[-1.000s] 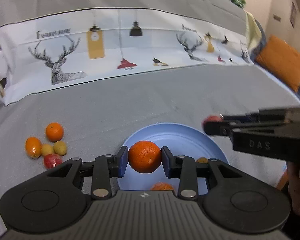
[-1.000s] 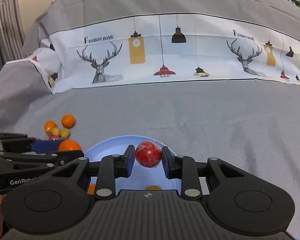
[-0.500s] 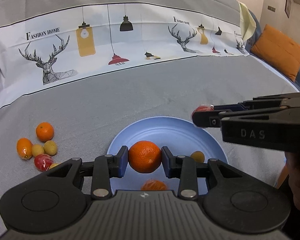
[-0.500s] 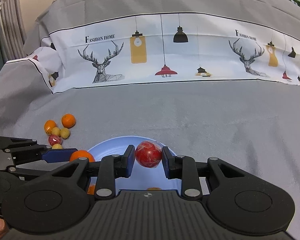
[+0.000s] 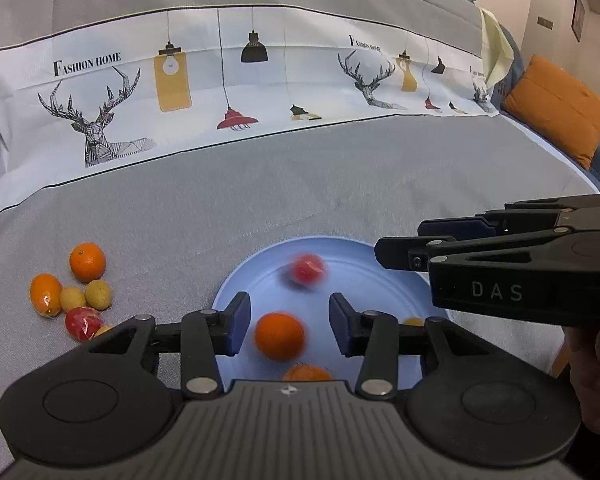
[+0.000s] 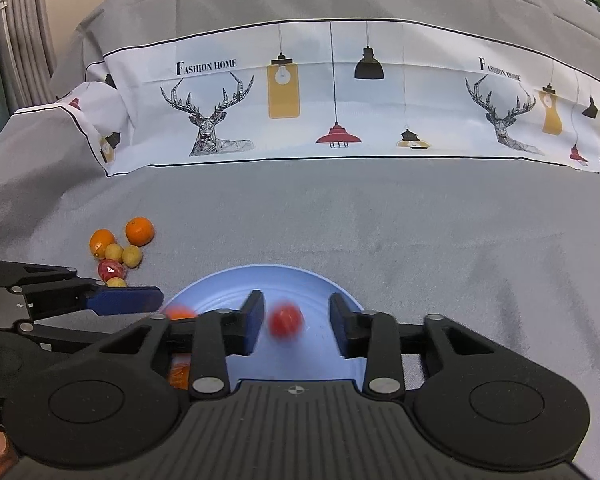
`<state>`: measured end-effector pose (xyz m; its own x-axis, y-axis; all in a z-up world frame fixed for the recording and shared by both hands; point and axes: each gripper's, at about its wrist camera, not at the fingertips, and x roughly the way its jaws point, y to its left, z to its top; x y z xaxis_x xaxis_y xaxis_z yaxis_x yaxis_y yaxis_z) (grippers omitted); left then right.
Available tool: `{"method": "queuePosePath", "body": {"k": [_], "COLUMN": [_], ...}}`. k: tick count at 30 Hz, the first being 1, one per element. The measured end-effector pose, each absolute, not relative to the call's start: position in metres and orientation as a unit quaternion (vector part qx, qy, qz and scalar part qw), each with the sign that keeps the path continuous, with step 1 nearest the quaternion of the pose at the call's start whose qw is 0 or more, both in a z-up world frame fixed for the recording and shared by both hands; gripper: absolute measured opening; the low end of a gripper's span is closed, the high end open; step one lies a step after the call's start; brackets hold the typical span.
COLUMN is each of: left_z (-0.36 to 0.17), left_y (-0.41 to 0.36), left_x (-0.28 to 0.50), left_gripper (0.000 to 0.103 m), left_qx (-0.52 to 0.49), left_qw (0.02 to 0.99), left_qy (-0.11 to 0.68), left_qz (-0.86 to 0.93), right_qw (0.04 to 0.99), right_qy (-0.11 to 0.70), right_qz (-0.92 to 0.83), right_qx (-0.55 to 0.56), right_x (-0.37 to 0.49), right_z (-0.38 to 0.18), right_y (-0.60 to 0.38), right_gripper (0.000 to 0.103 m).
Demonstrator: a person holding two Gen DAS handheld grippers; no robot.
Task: Organize fruits
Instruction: 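Carry the mandarin and red apple over the plate and release both, then return both tools to the fruit pile and close on new fruits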
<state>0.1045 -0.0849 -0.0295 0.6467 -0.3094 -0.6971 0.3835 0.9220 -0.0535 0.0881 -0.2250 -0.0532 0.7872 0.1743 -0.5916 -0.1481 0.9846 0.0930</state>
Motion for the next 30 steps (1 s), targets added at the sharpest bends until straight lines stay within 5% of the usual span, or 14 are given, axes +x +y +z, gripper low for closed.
{"method": "queuePosePath", "body": {"k": [21, 28, 30], "left_z": [-0.024, -0.015, -0.005], "left_y": [-0.076, -0.063, -0.055], "left_x": [0.106, 0.105, 0.103], "left_gripper": [0.048, 0.018, 0.017], "left_qx": [0.031, 0.014, -0.003], "left_qw": [0.914, 0.923, 0.928], "left_qy": [0.373, 0.357, 0.344], "left_qz": [-0.158, -0.142, -0.143], "right_qw": [0.956, 0.957, 0.958], "right_qy": [0.289, 0.28, 0.274], "right_qz": [0.029, 0.014, 0.015], "right_qx": [0.052, 0.074, 0.078], "right_x": [0.086, 0.085, 0.084], "right_z": [-0.046, -0.044, -0.042], "right_y": [-0.242, -0.248, -0.248], "right_gripper": [0.046, 0.046, 0.045]}}
